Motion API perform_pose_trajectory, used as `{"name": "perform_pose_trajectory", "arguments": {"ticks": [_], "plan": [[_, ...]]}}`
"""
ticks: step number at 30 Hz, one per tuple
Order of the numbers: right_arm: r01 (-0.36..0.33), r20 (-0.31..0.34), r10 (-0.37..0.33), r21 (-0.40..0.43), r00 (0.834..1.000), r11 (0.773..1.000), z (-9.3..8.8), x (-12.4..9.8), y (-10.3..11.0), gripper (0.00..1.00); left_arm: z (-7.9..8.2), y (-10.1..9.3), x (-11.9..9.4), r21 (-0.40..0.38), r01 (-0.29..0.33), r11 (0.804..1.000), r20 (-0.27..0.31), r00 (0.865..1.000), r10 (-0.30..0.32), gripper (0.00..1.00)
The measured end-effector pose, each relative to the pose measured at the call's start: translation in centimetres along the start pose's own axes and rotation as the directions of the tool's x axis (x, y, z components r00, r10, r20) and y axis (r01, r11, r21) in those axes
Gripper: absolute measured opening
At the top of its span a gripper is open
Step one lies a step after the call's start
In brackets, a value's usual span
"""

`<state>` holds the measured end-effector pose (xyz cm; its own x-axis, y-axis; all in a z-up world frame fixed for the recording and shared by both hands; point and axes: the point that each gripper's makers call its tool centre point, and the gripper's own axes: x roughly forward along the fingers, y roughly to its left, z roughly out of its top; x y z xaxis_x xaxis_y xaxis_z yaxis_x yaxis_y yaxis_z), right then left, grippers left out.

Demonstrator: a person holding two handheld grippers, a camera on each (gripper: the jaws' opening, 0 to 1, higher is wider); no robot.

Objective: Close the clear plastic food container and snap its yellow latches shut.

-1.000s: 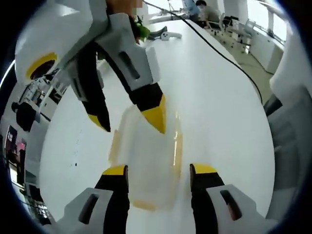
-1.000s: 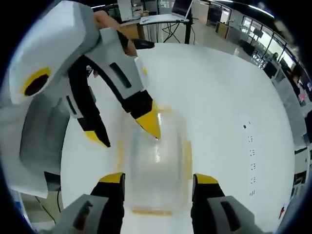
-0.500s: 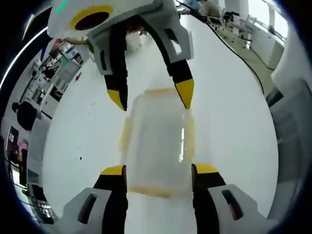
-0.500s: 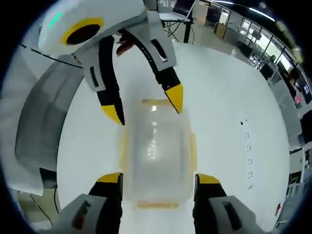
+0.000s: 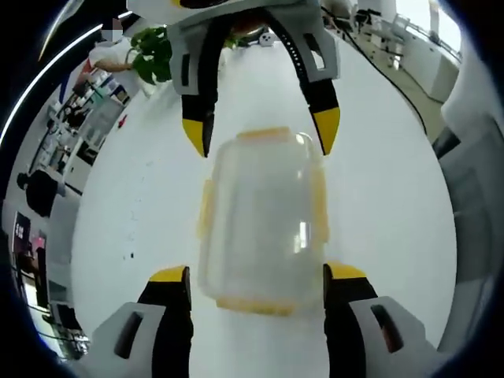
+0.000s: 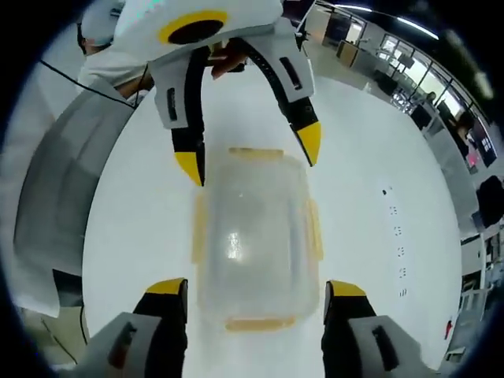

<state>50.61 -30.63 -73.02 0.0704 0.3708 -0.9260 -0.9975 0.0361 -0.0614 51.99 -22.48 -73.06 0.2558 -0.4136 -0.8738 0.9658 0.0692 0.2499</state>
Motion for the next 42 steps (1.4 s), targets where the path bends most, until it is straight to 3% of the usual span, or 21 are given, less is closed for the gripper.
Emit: {"name": "perform_pose_trajectory", "arguments": {"ticks": [6,16,21,42], "plan": [[0.013,-0.003,-0.013,0.009,1.000,1.000,-0.5,0.6,-0.1,0.73,-0.5,-0.2,1.1,0.017,0.014,1.000,-0.041,0.999,-0.014,0.71],[0.036,-0.018,-0.036,0.007,0.999,0.999,-1.2,1.5,-1.0,0.77,-0.4,-0.7,2.0,0.027,0.039,0.999,-0.055,0.998,-0.037,0.72],[0.015,-0.030,-0.015,0.006,0.999,1.000,-1.4,2.1,-0.4,0.73,-0.9,-0.9,2.3,0.034,0.041,0.999,-0.076,0.996,-0.038,0.73],[0.028,-0.032,-0.027,0.014,0.999,1.000,-0.9,2.1,1.0,0.73,-1.4,-2.1,1.7,0.025,0.034,0.999,-0.067,0.997,-0.032,0.73]]}}
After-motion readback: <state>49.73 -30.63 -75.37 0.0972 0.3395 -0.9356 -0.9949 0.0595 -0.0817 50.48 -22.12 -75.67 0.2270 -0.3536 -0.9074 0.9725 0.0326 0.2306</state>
